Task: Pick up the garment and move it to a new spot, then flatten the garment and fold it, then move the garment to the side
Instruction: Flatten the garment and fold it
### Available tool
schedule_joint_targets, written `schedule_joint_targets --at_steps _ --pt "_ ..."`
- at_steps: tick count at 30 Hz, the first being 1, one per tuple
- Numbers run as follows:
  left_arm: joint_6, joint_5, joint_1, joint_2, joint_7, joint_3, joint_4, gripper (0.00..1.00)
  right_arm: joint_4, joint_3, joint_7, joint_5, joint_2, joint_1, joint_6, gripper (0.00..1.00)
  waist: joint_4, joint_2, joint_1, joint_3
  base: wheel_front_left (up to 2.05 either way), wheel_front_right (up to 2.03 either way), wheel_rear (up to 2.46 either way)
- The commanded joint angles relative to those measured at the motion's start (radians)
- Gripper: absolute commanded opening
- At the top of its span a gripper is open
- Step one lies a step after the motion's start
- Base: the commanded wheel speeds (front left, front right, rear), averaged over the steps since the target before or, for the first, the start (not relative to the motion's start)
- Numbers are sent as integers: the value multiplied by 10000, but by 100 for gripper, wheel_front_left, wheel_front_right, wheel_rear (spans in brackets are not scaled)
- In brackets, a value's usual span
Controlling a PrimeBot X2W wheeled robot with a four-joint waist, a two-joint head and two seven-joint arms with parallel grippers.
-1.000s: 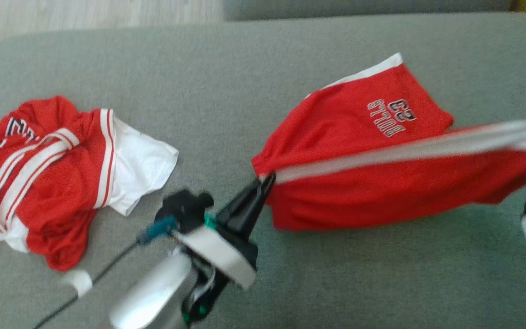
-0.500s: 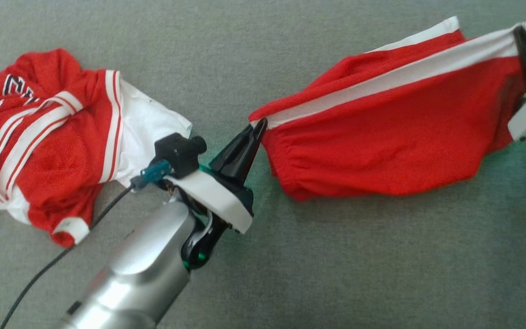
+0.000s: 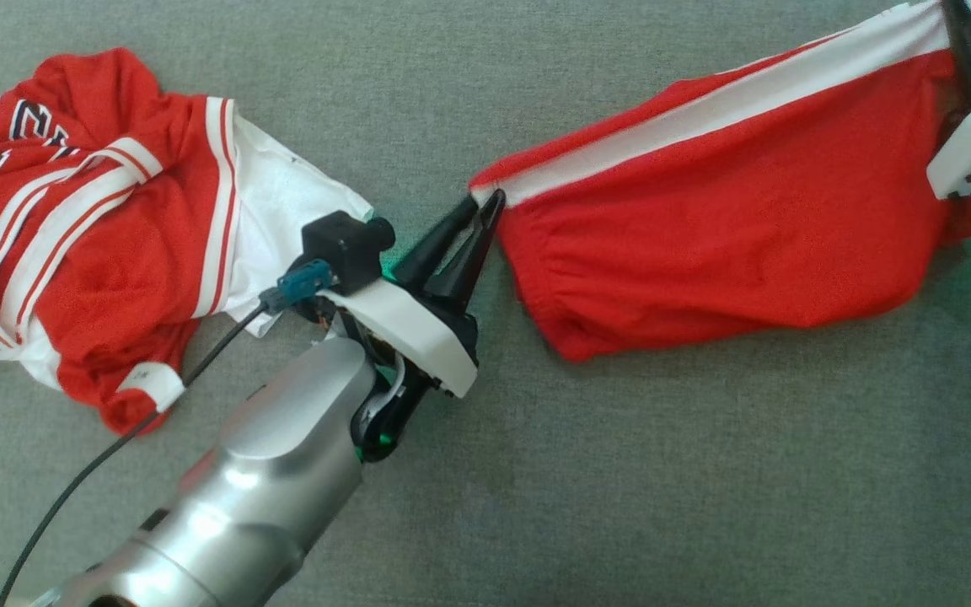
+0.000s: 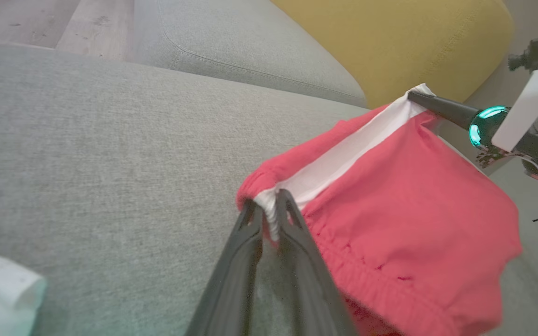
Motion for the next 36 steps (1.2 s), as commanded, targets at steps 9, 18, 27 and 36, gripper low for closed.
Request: schedule_joint_targets --at_steps 9,18,27,36 --pt "577 538 12 250 -799 533 440 100 229 976 -1502 1115 42 370 -7 100 -386 0 -1 -871 0 0 0" --pt "3239 4028 3145 240 -833 2895 -2920 100 60 1075 -1462 2172 -29 2279 -7 100 -454 0 -1 -1941 0 0 0" --pt "3787 6169 5629 -316 -834 3402 -4987 100 1447 91 -1310 2254 -299 2707 -7 100 691 0 -1 -2195 0 0 0" --pt "3588 6887 6106 -579 -835 3390 -5227 100 3136 -565 -1036 1892 -344 2065 -7 100 1731 0 -1 -1830 0 0 0"
